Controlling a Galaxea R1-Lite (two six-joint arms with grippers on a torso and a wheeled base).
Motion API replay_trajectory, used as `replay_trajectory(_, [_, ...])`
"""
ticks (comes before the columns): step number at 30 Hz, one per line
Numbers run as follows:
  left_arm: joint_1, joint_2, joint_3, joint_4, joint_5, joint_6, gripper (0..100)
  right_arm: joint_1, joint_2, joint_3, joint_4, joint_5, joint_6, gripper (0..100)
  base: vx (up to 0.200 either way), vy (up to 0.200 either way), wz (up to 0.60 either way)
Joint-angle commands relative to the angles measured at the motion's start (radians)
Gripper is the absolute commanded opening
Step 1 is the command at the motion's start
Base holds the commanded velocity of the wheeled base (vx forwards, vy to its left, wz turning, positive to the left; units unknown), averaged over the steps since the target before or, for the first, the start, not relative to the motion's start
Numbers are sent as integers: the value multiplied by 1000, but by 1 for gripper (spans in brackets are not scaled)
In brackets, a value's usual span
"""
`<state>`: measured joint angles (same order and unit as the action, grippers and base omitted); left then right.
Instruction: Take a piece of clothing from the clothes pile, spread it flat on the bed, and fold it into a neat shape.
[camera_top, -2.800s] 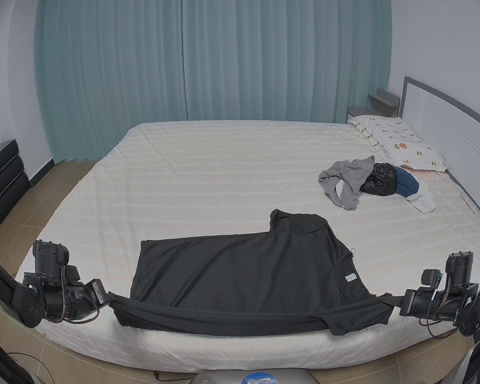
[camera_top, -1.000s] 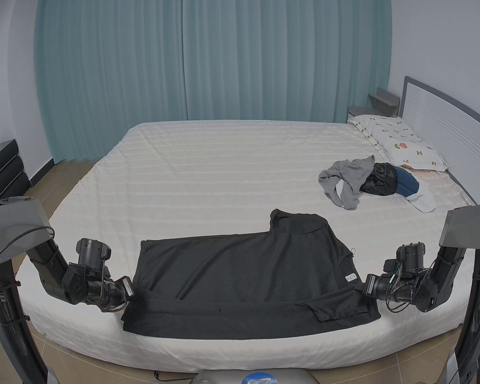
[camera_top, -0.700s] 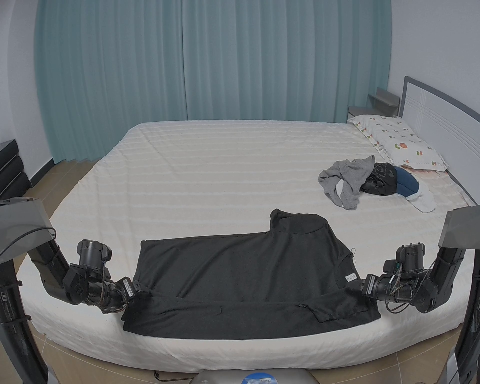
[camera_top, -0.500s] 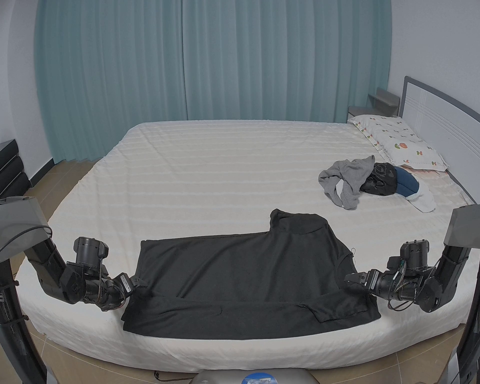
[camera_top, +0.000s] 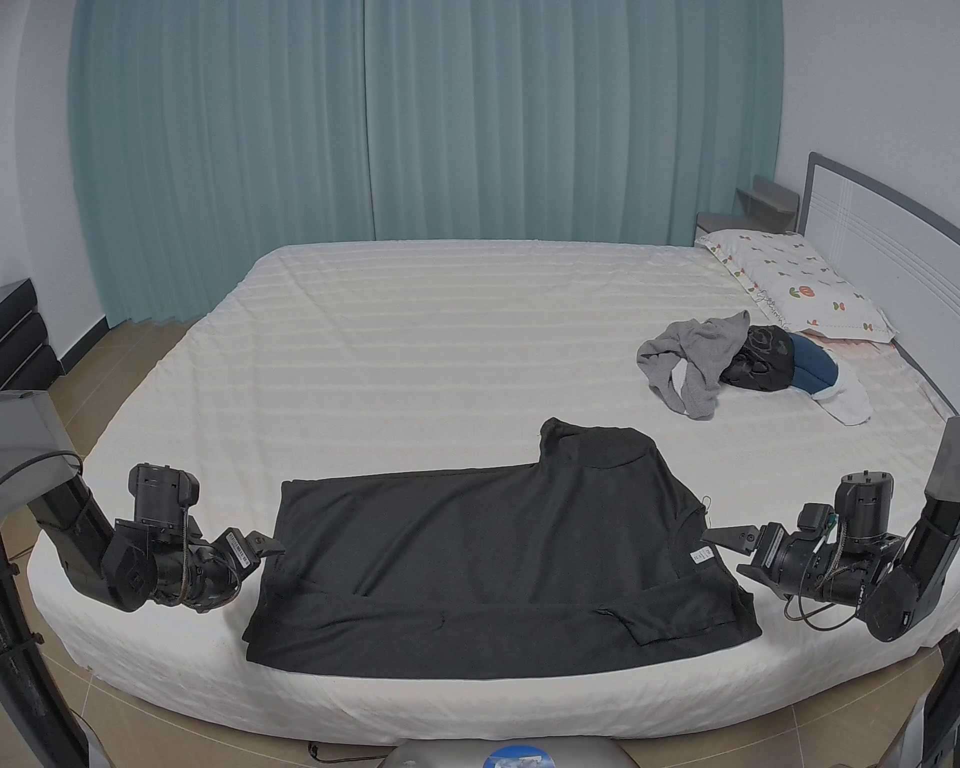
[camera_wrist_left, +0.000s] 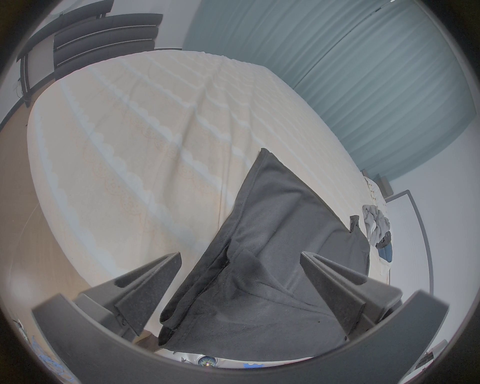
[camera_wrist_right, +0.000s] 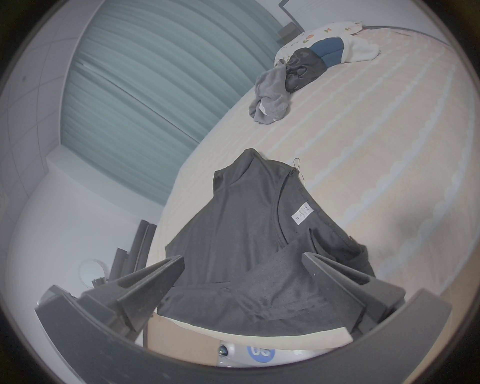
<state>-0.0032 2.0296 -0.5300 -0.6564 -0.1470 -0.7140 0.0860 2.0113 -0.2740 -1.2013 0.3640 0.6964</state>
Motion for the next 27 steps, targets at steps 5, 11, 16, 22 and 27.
replay_trajectory(5, [0,1,12,-26,-9,-7,100,1,55,65,-107,4,48,100,200,0,0])
replay_trajectory(11, [0,-6,13,-25,-9,-8,100,3,89,96,-189,3,48,100,67,0,0])
replay_trajectory(16, [0,-5,13,-25,-9,-8,100,3,89,101,-195,3,48,100,0,0,0])
replay_trajectory(22, [0,-6,-11,-26,-8,-8,100,3,89,101,-195,3,48,100,0,0,0])
replay_trajectory(27, [0,4,-81,-17,-8,-10,100,3,89,101,-195,0,48,100,0,0,0])
